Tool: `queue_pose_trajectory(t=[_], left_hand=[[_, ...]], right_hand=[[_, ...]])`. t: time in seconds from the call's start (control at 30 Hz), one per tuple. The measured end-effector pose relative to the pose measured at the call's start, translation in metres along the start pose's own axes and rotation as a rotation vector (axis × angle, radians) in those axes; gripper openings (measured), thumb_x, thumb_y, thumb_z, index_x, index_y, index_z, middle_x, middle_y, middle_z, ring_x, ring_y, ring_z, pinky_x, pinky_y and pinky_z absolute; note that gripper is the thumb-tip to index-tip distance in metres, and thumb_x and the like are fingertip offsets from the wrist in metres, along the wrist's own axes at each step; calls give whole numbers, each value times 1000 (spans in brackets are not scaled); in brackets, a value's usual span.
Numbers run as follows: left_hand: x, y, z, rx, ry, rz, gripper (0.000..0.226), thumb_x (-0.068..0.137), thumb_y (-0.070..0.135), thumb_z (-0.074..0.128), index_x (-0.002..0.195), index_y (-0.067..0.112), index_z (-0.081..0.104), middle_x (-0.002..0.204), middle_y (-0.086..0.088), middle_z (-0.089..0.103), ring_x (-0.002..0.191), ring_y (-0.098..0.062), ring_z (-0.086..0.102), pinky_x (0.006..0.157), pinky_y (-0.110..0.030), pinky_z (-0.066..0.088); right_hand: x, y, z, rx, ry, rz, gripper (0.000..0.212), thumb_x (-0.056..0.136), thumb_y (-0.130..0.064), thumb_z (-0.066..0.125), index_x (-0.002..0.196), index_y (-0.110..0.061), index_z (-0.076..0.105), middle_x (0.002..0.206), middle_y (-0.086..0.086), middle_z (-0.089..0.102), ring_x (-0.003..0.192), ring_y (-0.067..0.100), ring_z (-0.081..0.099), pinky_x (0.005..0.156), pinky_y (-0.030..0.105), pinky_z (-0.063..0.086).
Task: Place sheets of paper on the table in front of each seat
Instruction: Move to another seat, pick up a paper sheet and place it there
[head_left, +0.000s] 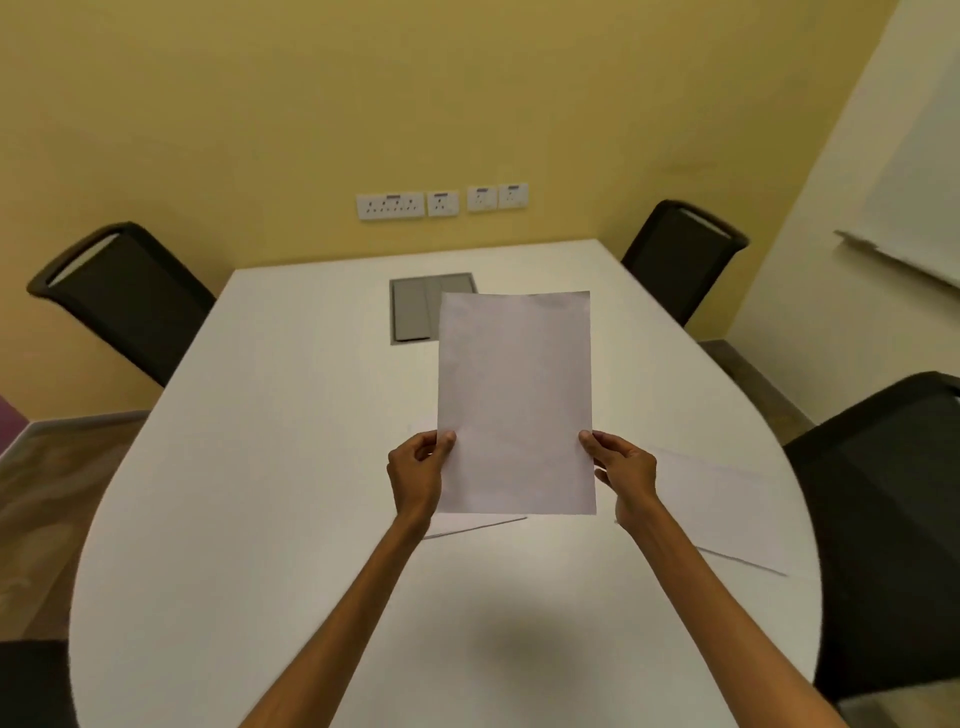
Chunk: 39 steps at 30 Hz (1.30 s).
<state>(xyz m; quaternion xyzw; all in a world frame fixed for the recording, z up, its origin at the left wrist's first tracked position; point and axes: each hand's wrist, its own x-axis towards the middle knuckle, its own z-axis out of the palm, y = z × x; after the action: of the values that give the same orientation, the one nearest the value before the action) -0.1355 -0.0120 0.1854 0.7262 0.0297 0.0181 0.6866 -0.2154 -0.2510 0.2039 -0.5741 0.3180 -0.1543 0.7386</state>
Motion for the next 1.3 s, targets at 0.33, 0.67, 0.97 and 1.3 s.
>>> queue_pose_trajectory(t=[0.33,0.67,0.97,1.3], left_hand=[[-74,76,45,-96,-291,142,11,83,24,78,89,15,76,87,-1,75,77,-15,68,78,-31,58],[-193,110,147,-165,-602,206,19,84,26,76,94,9,76,91,-5,76,79,-16,70,73,-24,56],[-301,128,223,-168,-709,220,25,86,26,74,100,6,75,97,-9,74,86,-24,68,82,-33,57],[-444,133,322,-159,-744,301,14,87,27,74,94,14,75,94,-3,73,76,-11,67,70,-19,54]], right_hand=[[-125,-65,-99,106,174,-222,20,77,-22,79,94,-14,73,100,6,74,93,23,70,86,35,56],[-218,-89,-243,179,479,-292,14,75,-24,81,86,-18,74,76,-7,75,64,4,66,58,16,49],[-279,-101,-361,240,576,-345,23,77,-14,80,97,-6,72,86,2,72,66,9,65,52,14,49],[-324,-114,-523,202,654,-345,26,76,-19,81,99,-8,73,86,-1,73,74,13,62,66,23,49]])
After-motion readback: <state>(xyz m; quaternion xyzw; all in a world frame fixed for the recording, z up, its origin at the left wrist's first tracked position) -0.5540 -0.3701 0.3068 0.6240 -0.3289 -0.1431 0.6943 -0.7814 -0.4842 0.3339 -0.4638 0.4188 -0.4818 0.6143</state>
